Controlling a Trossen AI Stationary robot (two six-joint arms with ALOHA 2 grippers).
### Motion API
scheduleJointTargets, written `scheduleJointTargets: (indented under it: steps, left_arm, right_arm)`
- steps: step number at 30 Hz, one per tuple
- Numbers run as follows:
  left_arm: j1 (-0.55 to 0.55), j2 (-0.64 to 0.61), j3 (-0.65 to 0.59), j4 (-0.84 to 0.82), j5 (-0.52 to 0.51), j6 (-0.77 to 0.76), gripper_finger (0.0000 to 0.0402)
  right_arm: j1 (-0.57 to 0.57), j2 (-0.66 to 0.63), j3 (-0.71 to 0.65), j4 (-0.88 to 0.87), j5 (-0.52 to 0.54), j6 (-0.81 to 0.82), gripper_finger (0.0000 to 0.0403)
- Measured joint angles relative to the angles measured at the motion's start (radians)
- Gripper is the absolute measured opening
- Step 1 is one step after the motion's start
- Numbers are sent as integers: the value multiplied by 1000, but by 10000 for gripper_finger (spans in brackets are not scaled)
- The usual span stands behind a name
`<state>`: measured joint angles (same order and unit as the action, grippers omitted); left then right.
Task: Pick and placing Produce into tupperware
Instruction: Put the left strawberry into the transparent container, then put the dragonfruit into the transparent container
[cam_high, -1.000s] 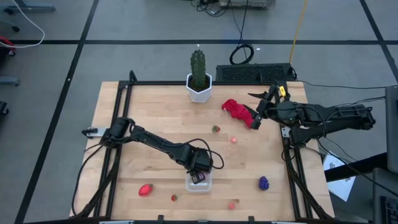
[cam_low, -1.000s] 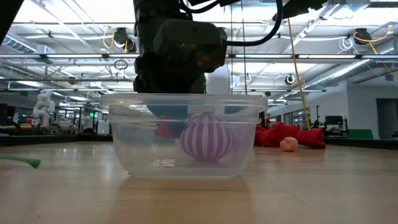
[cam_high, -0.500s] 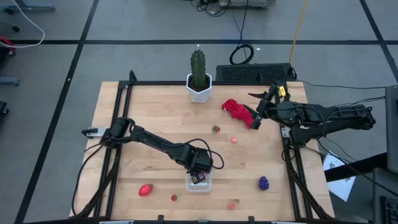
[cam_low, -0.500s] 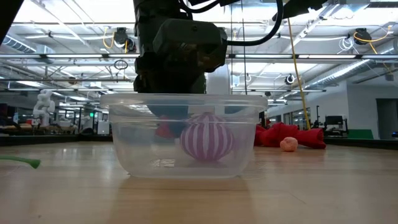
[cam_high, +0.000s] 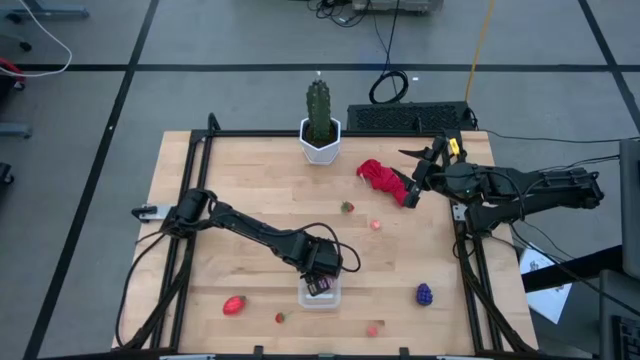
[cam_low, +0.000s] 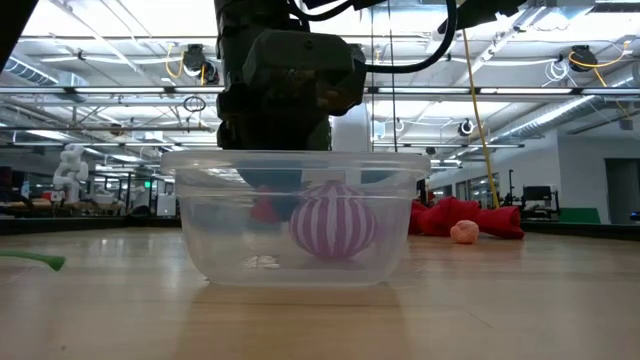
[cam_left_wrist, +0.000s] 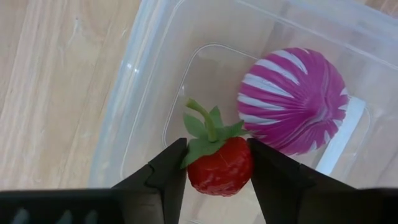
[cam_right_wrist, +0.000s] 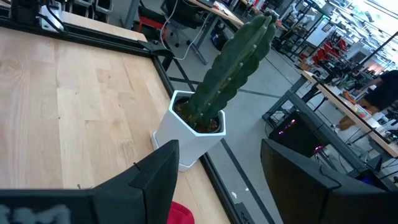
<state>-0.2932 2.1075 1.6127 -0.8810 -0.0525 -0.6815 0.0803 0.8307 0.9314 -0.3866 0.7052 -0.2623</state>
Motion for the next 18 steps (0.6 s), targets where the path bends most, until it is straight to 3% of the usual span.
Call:
scheduleJointTargets:
  steps: [10, 18]
  left_arm:
    - [0, -4, 0, -1, 1, -12, 227]
    - [0, -58, 2, 9, 8, -25, 235]
  right_arm:
    - [0, 0, 0, 0, 0, 0, 219]
    - [0, -1, 0, 0, 0, 8, 219]
